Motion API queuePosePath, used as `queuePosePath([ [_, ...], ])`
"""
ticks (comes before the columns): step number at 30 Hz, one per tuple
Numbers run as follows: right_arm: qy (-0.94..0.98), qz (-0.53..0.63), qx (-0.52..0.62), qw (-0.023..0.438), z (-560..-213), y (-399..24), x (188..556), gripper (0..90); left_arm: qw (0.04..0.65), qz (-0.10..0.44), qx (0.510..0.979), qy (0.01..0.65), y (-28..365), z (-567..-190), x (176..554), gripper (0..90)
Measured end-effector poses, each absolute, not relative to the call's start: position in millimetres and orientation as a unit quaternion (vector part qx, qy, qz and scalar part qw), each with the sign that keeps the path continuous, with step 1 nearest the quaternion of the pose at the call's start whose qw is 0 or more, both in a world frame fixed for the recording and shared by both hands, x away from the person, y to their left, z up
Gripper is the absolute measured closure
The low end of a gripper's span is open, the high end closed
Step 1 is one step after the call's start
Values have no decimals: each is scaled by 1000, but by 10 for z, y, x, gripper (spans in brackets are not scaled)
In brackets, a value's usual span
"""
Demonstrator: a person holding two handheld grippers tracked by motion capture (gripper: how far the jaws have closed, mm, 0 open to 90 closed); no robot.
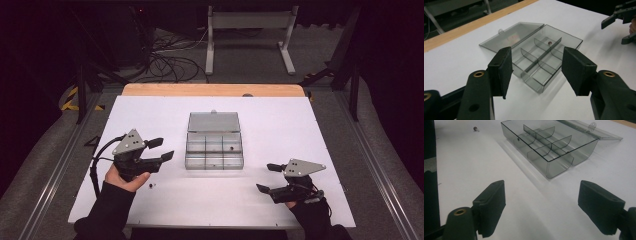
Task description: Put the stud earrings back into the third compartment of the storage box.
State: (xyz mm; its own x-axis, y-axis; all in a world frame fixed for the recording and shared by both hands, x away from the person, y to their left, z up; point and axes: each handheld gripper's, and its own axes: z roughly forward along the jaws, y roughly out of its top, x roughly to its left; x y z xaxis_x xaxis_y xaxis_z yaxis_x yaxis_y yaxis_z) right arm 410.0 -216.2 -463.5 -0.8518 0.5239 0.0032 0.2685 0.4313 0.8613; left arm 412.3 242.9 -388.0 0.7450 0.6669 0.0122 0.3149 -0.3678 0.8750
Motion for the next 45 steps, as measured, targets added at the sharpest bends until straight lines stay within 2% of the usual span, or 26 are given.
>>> queuePosePath([
  [18,838,474,237,132,-4645,-2151,4107,225,449,169,814,326,2850,-4345,3936,424],
  [30,839,472,237,131,-4655,-2142,4110,225,405,160,836,333,2910,-4540,3901,451],
  [40,839,472,238,130,-4658,-2142,4113,224,367,145,855,335,2872,-4690,3913,505],
  [43,840,471,237,130,-4659,-2141,4112,223,355,143,863,330,2857,-4720,3922,570],
  [45,840,471,237,130,-4658,-2141,4112,223,349,134,867,330,2840,-4753,3922,582],
])
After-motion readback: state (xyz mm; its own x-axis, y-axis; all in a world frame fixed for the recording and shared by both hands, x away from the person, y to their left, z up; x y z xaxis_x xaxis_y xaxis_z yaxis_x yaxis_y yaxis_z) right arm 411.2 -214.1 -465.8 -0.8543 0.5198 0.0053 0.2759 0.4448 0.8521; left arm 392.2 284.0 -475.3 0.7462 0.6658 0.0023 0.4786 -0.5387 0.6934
